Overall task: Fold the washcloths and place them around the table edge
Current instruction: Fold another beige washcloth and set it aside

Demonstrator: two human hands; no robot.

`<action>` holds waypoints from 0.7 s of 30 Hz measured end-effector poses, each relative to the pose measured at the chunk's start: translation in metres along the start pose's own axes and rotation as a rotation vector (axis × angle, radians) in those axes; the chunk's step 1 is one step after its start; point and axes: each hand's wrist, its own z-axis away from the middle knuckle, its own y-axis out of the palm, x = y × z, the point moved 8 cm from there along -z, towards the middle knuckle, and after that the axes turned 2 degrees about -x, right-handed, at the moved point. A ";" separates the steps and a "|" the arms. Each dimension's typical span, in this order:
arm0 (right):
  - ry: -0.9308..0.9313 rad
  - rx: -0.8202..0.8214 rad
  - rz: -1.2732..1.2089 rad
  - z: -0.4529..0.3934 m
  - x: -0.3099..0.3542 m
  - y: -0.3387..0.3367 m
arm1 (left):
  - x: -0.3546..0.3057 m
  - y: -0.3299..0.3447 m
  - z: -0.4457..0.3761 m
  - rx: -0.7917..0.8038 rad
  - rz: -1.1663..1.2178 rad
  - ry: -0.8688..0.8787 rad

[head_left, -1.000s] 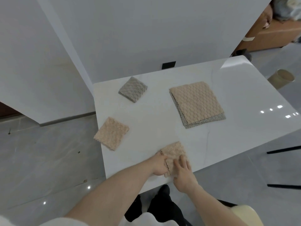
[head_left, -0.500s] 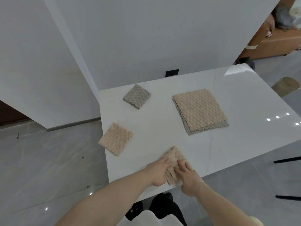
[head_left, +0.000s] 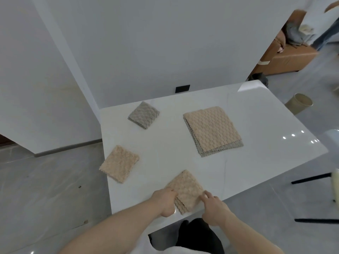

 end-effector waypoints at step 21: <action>-0.176 -0.089 -0.259 -0.073 -0.188 -0.089 | -0.132 -0.081 -0.092 -0.486 0.448 -0.174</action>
